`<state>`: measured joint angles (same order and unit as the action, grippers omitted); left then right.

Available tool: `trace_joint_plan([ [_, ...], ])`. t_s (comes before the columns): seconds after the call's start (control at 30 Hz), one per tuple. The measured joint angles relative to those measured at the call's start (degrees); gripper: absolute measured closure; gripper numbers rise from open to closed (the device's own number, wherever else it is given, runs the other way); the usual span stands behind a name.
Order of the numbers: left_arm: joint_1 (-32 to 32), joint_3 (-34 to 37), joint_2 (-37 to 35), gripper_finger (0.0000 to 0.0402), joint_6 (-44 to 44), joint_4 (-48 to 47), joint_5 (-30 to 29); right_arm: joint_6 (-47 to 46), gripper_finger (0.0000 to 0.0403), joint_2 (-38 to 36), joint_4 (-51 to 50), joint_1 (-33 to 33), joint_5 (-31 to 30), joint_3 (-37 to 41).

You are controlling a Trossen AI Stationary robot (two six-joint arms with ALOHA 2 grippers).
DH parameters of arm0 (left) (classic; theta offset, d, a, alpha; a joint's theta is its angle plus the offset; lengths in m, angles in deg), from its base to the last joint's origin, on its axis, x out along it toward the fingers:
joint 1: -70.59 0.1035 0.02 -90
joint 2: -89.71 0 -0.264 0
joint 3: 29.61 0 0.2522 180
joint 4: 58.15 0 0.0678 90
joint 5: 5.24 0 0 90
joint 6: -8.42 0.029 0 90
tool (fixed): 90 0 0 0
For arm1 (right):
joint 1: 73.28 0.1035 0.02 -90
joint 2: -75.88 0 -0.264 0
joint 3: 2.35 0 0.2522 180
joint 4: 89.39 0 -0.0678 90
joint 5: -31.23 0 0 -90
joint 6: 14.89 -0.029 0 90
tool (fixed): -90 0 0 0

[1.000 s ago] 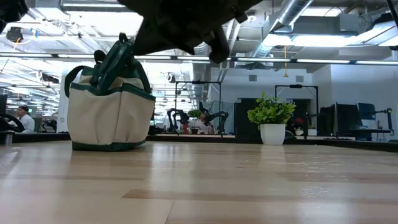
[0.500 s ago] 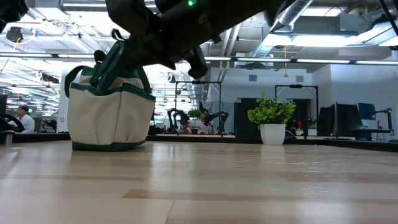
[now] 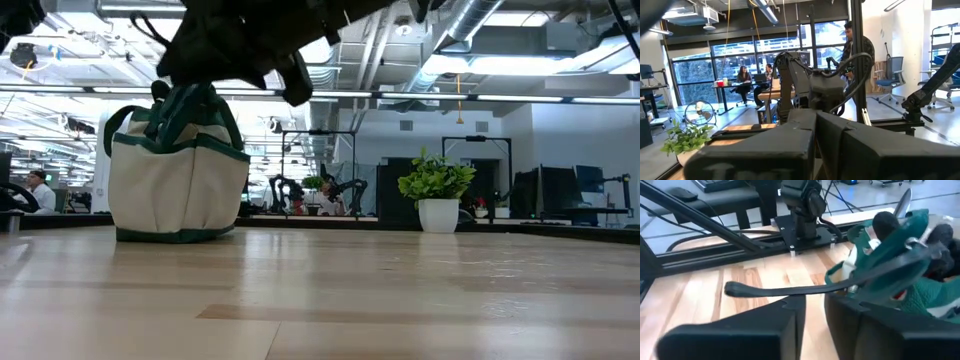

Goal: Pick & Place Garden tools in Gardening bag
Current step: Put the green shear scissors into the green gardening bag

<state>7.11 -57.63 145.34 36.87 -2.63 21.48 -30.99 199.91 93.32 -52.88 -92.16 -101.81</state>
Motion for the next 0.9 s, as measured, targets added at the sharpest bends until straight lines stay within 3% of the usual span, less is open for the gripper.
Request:
trace_joint_plan([
  [0.13,0.00,0.00,0.00,0.0401,-0.37,-0.04,0.02,-0.47,0.0318,-0.02,-5.57,0.11,-1.66,-2.76],
  [0.37,0.02,0.00,0.00,0.0401,-0.37,-0.02,0.00,-0.46,0.0321,-0.02,-11.63,1.05,-14.92,-5.94],
  [0.9,0.02,0.00,0.00,0.0397,-0.39,-0.02,-0.07,-5.64,0.0294,-0.11,-11.09,-1.18,-12.42,-5.98],
])
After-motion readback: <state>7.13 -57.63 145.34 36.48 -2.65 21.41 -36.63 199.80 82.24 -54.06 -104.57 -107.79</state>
